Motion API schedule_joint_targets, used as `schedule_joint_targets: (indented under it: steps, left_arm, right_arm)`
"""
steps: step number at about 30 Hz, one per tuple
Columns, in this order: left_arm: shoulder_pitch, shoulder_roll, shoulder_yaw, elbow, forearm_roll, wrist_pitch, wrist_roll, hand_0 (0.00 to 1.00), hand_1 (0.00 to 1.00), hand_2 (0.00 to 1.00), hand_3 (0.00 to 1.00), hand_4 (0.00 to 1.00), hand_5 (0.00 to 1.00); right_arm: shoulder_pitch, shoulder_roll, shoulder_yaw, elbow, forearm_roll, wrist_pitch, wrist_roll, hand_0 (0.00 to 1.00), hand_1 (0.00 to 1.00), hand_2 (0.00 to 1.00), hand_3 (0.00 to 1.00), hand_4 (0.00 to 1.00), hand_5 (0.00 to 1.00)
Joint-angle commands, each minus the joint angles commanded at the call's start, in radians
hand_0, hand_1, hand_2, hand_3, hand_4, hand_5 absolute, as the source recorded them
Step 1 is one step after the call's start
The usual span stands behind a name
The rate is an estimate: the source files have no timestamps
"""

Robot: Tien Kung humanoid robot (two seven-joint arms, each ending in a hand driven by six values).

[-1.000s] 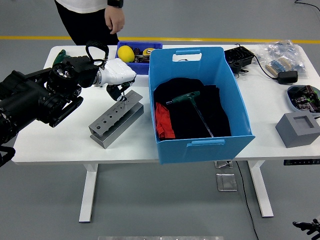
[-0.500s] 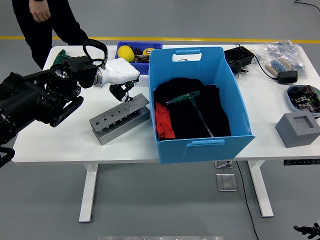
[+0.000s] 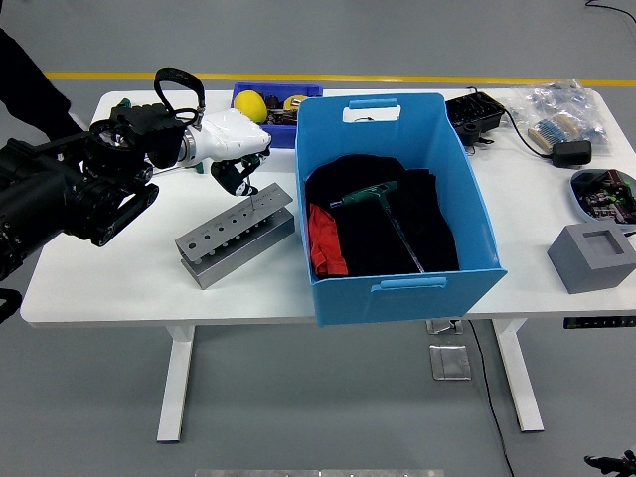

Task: Lift tool from toolbox,place it in box,lift tool from toolbox,place it in box

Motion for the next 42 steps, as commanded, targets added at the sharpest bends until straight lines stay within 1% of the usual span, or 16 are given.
schedule_joint_targets:
  steps: [4,8,14,19,22,27,30,34,37,42]
  left_arm:
    - [-0.005,0.006,0.0,-0.002,-0.011,-0.012,0.002,0.161,0.034,0.06,0.092,0.741,0.232]
    - [-0.015,0.015,-0.003,-0.01,-0.048,-0.031,0.005,0.16,0.035,0.059,0.092,0.743,0.226]
    - [-0.038,0.026,-0.033,-0.015,-0.094,-0.05,0.006,0.16,0.035,0.06,0.093,0.753,0.218]
    - [-0.056,0.037,-0.057,-0.03,-0.101,-0.07,0.016,0.161,0.034,0.06,0.094,0.748,0.211]
    - [-0.073,0.043,-0.065,-0.038,-0.092,-0.087,0.024,0.161,0.034,0.06,0.094,0.748,0.211]
    - [-0.116,0.053,-0.05,-0.056,-0.125,-0.112,0.038,0.161,0.034,0.06,0.095,0.75,0.209]
    - [-0.142,0.061,-0.055,-0.076,-0.141,-0.124,0.045,0.161,0.034,0.06,0.095,0.751,0.205]
    - [-0.168,0.072,-0.077,-0.098,-0.15,-0.137,0.055,0.161,0.034,0.06,0.095,0.751,0.205]
    - [-0.188,0.084,-0.114,-0.116,-0.141,-0.149,0.067,0.161,0.034,0.061,0.095,0.751,0.208]
    - [-0.209,0.093,-0.201,-0.145,-0.116,-0.161,0.084,0.161,0.034,0.061,0.095,0.751,0.208]
  right_arm:
    - [-0.003,0.001,0.0,-0.001,0.003,0.0,-0.001,0.602,0.587,0.64,0.53,0.777,0.582]
    - [-0.008,0.003,0.013,-0.002,-0.011,0.003,-0.004,0.603,0.586,0.641,0.53,0.777,0.583]
    - [-0.008,0.006,0.042,-0.003,-0.049,0.012,-0.011,0.606,0.587,0.642,0.531,0.777,0.585]
    - [-0.011,0.008,0.06,-0.005,-0.068,0.018,-0.016,0.608,0.588,0.642,0.531,0.777,0.585]
    - [-0.013,0.009,0.067,-0.006,-0.074,0.019,-0.019,0.608,0.588,0.642,0.531,0.777,0.585]
    - [-0.016,0.009,0.075,-0.007,-0.081,0.023,-0.021,0.608,0.588,0.642,0.531,0.777,0.585]
    - [-0.019,0.009,0.078,-0.008,-0.081,0.023,-0.022,0.61,0.589,0.642,0.53,0.777,0.585]
    - [-0.021,0.009,0.08,-0.008,-0.082,0.023,-0.022,0.61,0.589,0.642,0.53,0.777,0.585]
    - [-0.024,0.009,0.084,-0.009,-0.084,0.022,-0.023,0.616,0.589,0.643,0.531,0.777,0.585]
    - [-0.026,0.008,0.091,-0.009,-0.088,0.022,-0.023,0.616,0.589,0.643,0.531,0.777,0.585]
